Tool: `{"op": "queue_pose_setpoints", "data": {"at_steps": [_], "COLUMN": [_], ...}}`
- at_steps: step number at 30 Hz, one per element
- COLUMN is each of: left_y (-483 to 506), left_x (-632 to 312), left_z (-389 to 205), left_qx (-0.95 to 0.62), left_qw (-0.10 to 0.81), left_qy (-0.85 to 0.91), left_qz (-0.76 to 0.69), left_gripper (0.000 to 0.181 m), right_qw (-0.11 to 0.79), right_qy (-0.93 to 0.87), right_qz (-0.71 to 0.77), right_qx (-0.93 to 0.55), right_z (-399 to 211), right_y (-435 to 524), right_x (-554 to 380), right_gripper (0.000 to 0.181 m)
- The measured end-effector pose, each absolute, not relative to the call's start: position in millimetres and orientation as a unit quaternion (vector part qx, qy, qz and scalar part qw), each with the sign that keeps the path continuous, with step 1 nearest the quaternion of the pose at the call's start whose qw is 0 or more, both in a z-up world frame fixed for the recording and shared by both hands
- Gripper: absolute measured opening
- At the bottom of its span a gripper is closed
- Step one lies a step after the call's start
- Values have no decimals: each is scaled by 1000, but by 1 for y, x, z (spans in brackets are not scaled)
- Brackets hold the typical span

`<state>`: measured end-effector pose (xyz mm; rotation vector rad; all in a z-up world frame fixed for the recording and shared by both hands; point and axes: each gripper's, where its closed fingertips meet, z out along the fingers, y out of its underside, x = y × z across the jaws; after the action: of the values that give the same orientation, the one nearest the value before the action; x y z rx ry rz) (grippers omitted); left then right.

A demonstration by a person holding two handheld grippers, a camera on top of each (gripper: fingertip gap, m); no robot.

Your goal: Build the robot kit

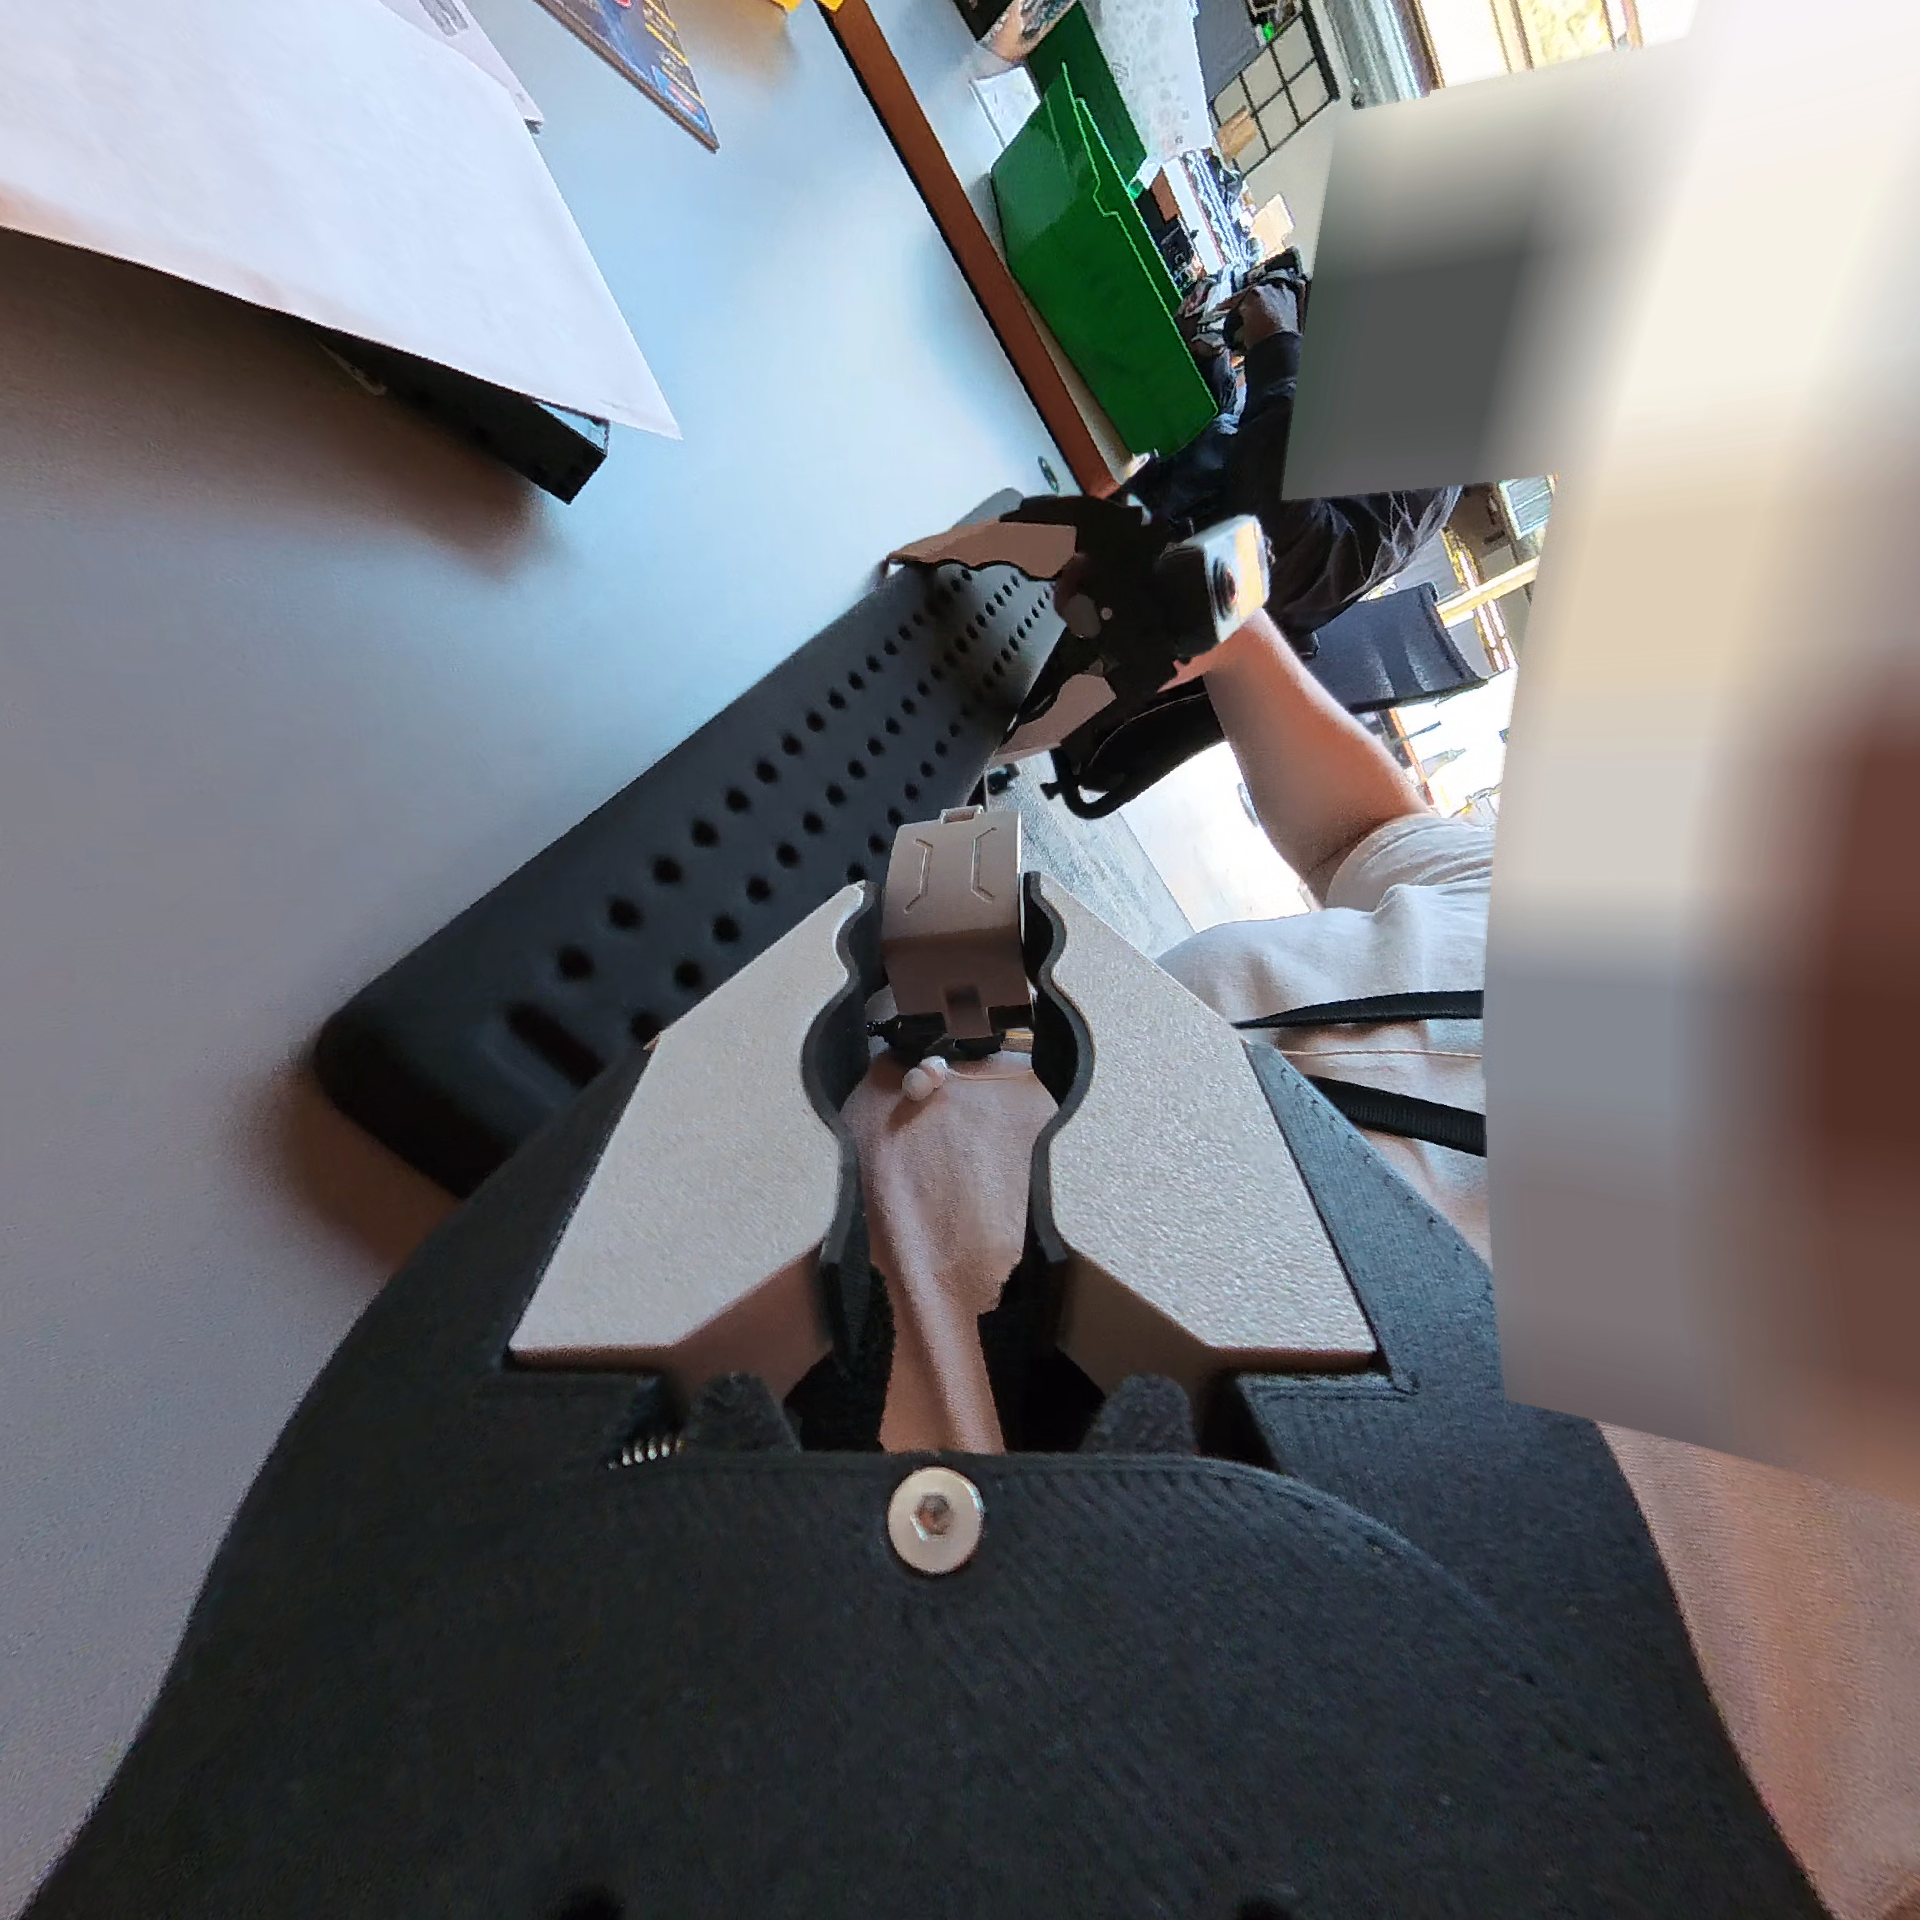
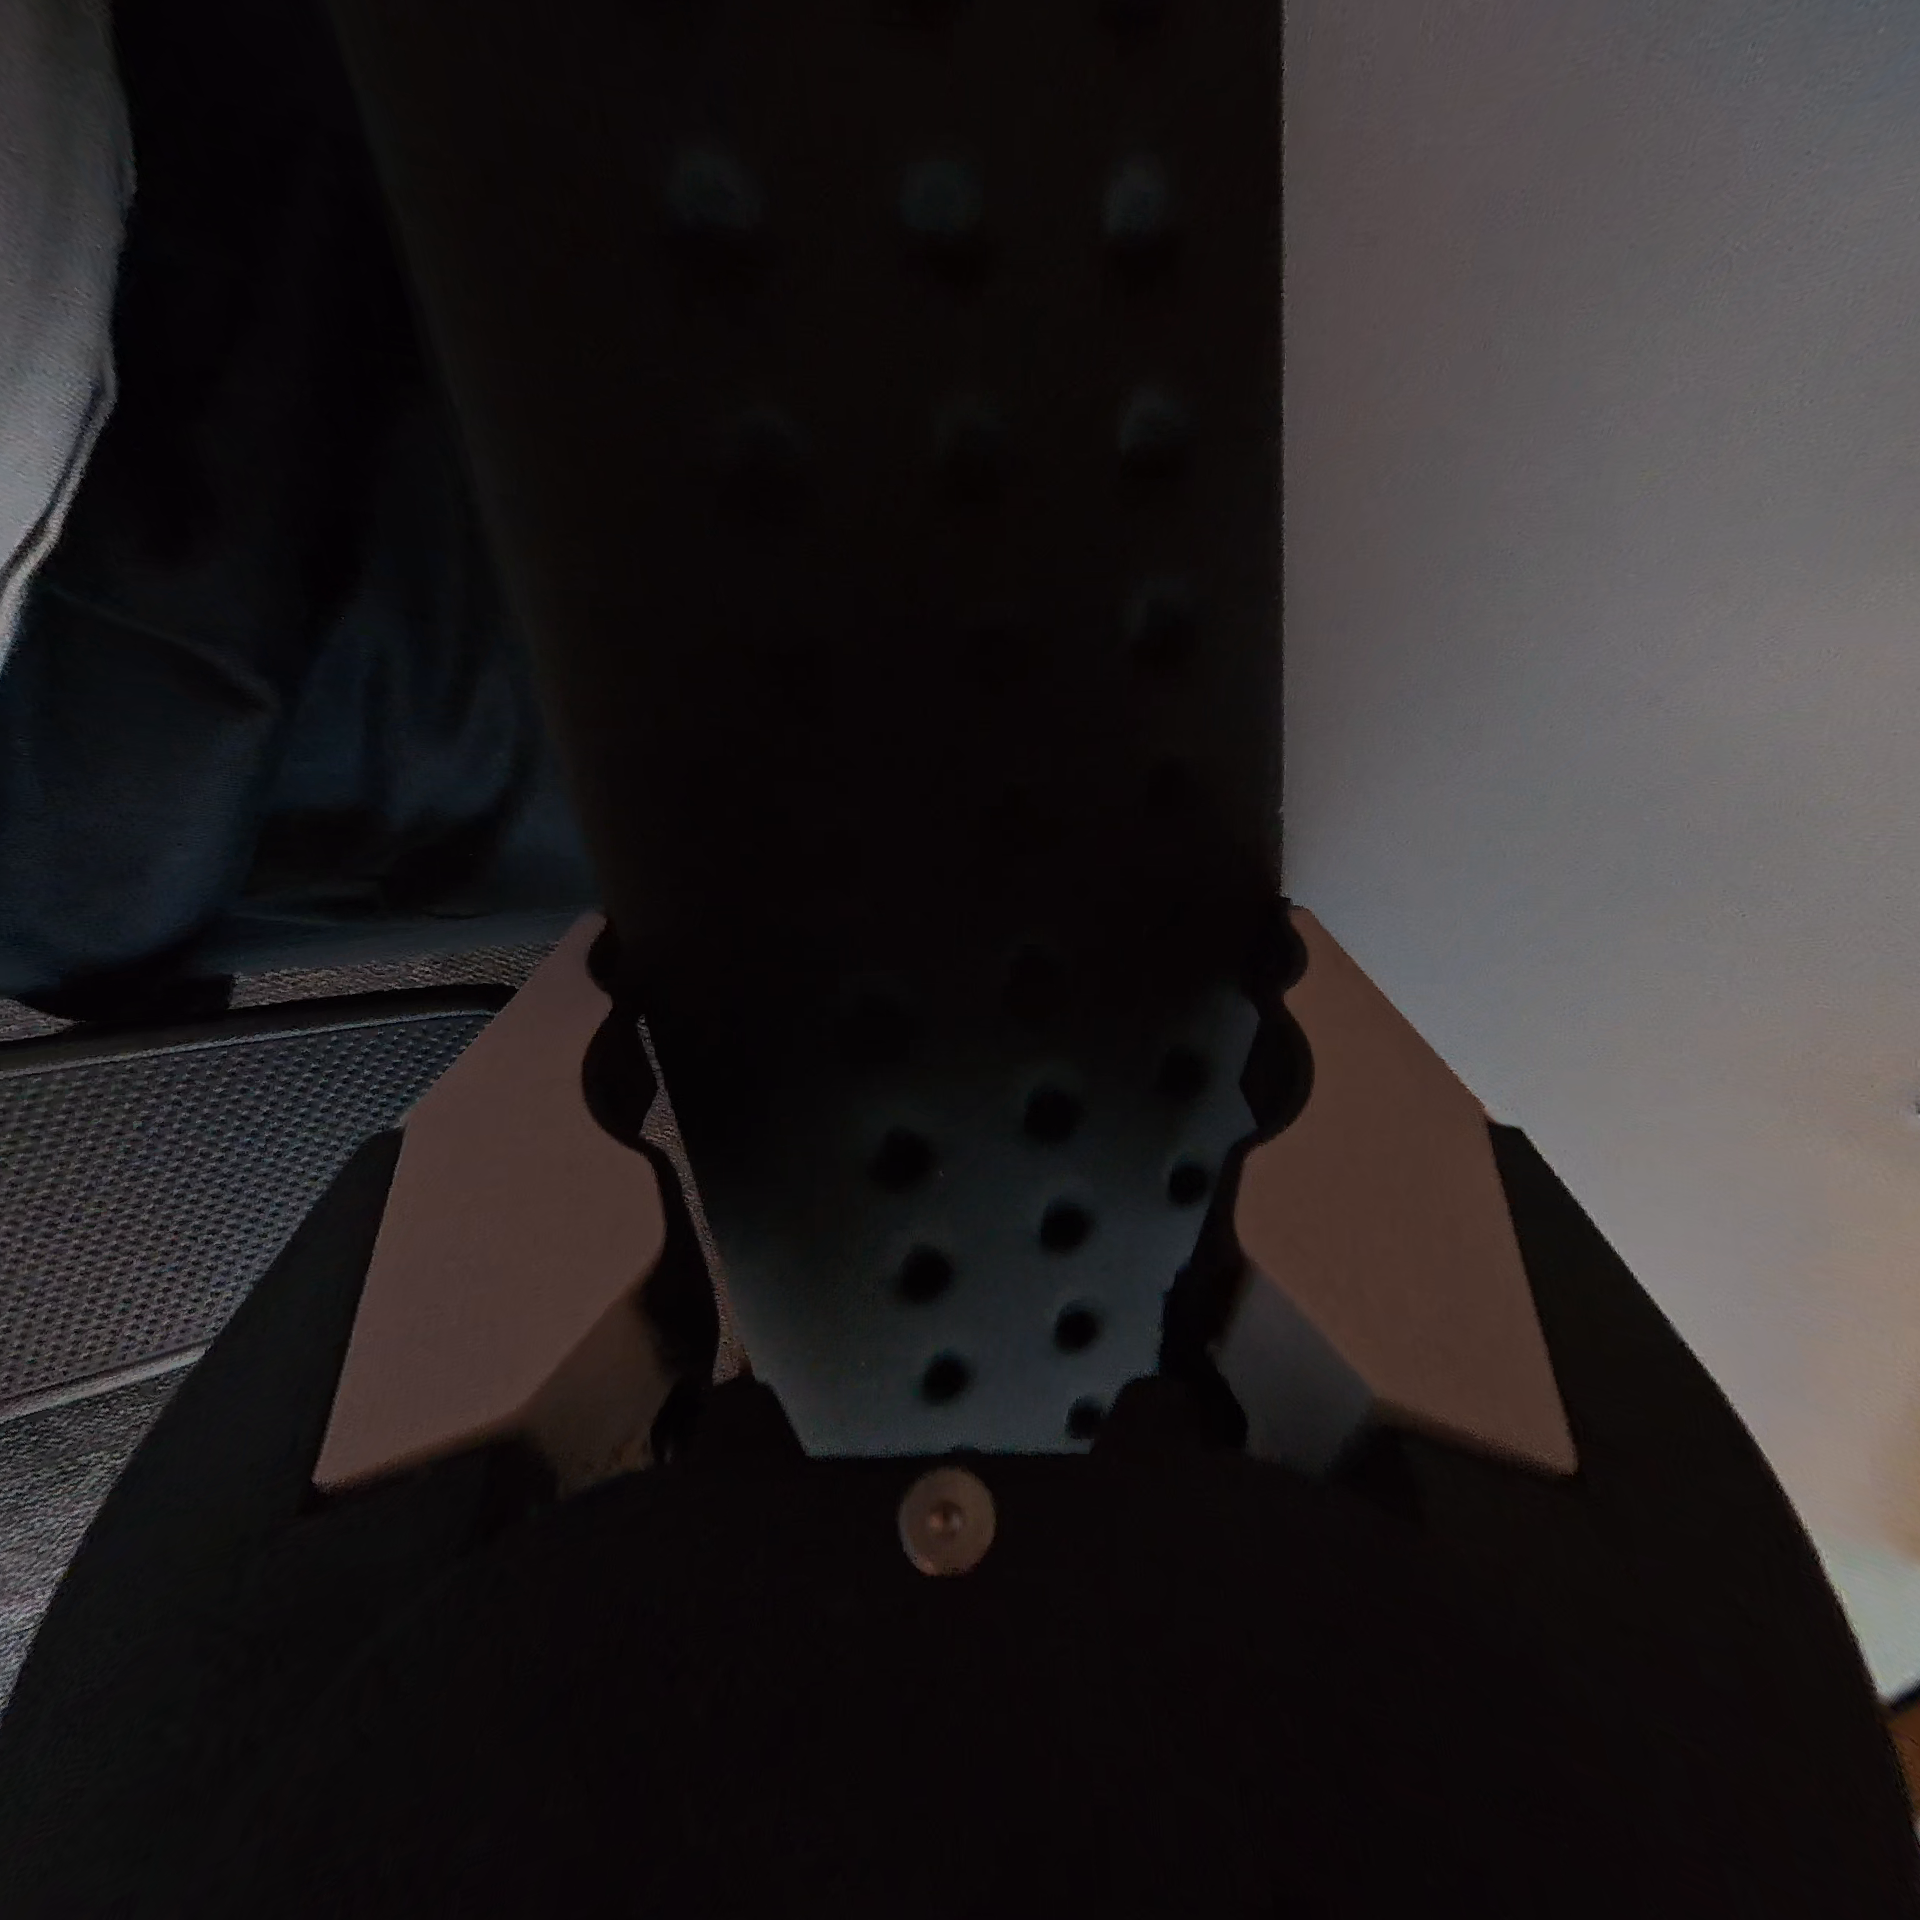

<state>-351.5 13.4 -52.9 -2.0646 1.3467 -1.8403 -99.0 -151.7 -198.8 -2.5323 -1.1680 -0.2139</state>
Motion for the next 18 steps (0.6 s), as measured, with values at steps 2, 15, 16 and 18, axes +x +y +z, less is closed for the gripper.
{"op": "queue_pose_setpoints", "data": {"at_steps": [2, 15, 16, 18], "left_y": [11, 18, 21, 27], "left_x": [-354, -355, -354, -353], "left_z": [-52, -46, -45, -44], "left_qx": [-669, -664, -664, -666], "left_qw": [36, 55, 57, 62], "left_qy": [444, 443, 439, 433], "left_qz": [-595, -601, -602, -604], "left_gripper": [25, 25, 25, 24], "right_qw": [167, 192, 207, 273], "right_qy": [-409, -376, -374, -373], "right_qz": [-97, -95, -97, -59], "right_qx": [-892, -901, -899, -885], "right_z": [-200, -203, -200, -183], "right_y": [-155, -141, -139, -130], "right_x": [-101, -98, -104, -133], "right_gripper": [116, 126, 124, 115]}}
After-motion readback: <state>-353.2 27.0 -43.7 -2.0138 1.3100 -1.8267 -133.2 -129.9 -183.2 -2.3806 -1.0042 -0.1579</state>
